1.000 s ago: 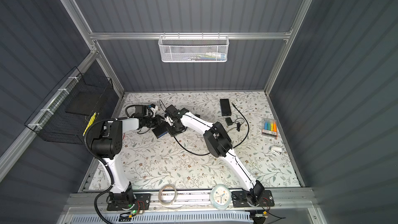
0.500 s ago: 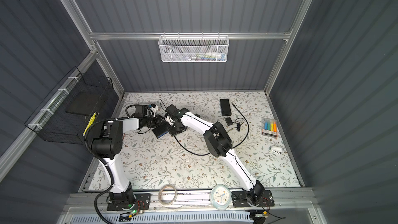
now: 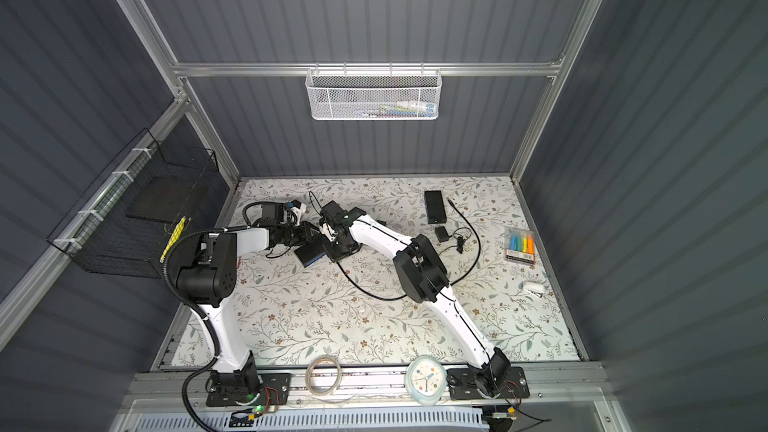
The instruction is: Insert the plug into the switch port
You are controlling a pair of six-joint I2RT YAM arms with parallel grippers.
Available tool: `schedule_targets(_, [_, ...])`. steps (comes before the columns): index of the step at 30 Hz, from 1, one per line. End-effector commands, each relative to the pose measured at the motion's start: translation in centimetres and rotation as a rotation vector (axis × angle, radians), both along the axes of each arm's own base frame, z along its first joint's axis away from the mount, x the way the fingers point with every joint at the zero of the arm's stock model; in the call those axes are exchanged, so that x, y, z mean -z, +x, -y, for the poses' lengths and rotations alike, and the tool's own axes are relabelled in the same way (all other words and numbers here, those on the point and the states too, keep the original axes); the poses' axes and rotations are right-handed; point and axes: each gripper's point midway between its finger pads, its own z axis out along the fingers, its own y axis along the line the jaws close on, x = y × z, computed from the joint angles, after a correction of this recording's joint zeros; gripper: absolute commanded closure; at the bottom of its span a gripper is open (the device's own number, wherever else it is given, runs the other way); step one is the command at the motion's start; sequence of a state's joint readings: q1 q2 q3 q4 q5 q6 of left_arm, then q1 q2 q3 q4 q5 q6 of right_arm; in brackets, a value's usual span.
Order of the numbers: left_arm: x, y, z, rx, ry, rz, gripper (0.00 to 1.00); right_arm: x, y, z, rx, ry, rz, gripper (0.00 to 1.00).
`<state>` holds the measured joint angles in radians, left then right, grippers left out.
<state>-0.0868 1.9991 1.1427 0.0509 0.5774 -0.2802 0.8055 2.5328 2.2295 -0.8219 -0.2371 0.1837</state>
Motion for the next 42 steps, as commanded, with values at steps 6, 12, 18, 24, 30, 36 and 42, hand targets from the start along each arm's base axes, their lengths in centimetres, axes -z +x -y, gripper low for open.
schedule_targets(6, [3.8, -2.9, 1.4, 0.047, 0.020, -0.142, 0.71, -3.9, 1.2, -1.7, 0.019, 0.108, 0.046, 1.00])
schedule_targets(12, [3.8, -3.0, 1.4, 0.048, 0.020, -0.140, 0.71, -4.7, 1.2, -1.8, 0.020, 0.120, 0.054, 1.00])
schedule_targets(18, [3.8, -3.1, 1.4, 0.050, 0.017, -0.141, 0.71, -4.0, 1.1, -1.5, 0.021, 0.098, 0.050, 1.00])
schedule_targets(24, [3.7, -3.1, 1.5, 0.056, 0.013, -0.135, 0.71, -3.3, 1.6, -1.4, 0.020, 0.078, 0.069, 1.00])
schedule_targets(30, [3.9, -3.4, 2.3, 0.078, 0.002, -0.135, 0.71, -3.5, 2.3, -1.5, 0.011, 0.071, 0.107, 1.00])
schedule_targets(36, [4.0, -3.9, 3.3, 0.113, -0.014, -0.133, 0.71, -3.9, 3.0, -2.0, 0.002, 0.094, 0.149, 1.00])
schedule_targets(42, [4.3, -4.3, 3.9, 0.139, -0.032, -0.135, 0.71, -4.1, 3.5, -2.4, -0.007, 0.111, 0.183, 1.00])
